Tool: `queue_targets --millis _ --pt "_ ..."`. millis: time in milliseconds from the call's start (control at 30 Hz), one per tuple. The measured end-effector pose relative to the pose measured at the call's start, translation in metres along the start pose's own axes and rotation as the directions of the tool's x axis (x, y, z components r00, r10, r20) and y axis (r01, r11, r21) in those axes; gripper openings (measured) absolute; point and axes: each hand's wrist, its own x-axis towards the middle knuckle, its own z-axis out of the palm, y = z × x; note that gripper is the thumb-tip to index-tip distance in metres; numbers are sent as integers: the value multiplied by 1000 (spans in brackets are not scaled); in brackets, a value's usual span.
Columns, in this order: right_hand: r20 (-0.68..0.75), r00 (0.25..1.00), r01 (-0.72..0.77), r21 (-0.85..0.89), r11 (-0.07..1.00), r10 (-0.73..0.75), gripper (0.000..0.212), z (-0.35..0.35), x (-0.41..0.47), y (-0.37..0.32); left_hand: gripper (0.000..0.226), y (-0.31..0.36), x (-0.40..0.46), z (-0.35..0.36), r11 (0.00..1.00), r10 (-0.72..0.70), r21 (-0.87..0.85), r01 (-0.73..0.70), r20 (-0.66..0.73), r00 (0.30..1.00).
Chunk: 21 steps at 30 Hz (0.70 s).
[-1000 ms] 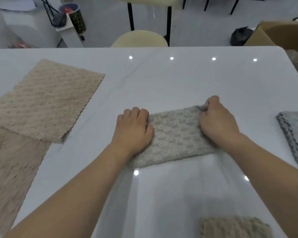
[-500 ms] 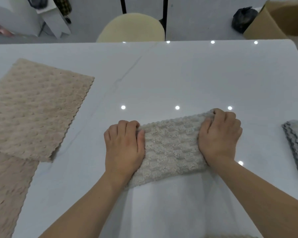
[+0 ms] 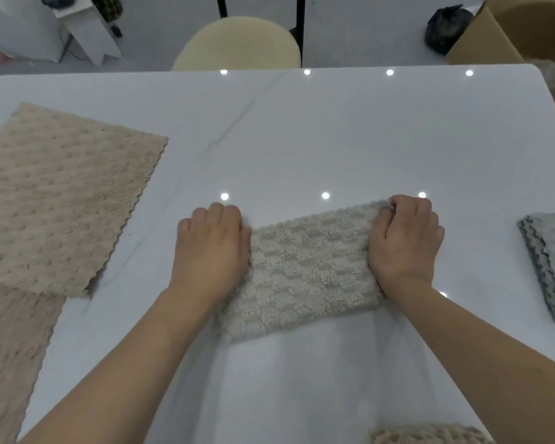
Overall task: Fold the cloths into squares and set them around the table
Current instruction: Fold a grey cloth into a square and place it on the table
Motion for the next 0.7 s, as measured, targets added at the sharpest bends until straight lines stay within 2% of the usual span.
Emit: queue_targets --millis 67,100,167,233,300,367,533,700 --pt "12 1000 14 -22 1000 -14 21 0 -1 0 17 23 -7 -7 996 -80 -53 72 -148 986" --pt "21 1000 19 -29 999 -18 20 0 -1 0 21 42 -12 -8 990 -57 -139 33 -176 983" --pt "40 999 10 -35 999 -9 19 -1 0 0 35 81 -28 -1 962 100 -245 -124 -108 989" --pt "41 999 6 -38 999 -5 19 -1 -1 -1 56 100 -45 13 957 209 -217 -190 65 976" --pt "37 999 24 -45 999 -23 19 -1 -1 -1 67 87 -52 25 974 207 -131 -185 176 962" --pt "49 998 34 -48 998 -31 18 -1 0 0 72 61 -59 25 982 184 -80 -170 222 957" --pt "58 998 28 -64 998 -24 16 -3 2 -1 75 0 -84 11 992 118 -79 -102 243 963" --pt "53 998 30 -68 997 -27 16 -2 2 -1 72 -12 -85 7 990 128 -95 -108 243 961"
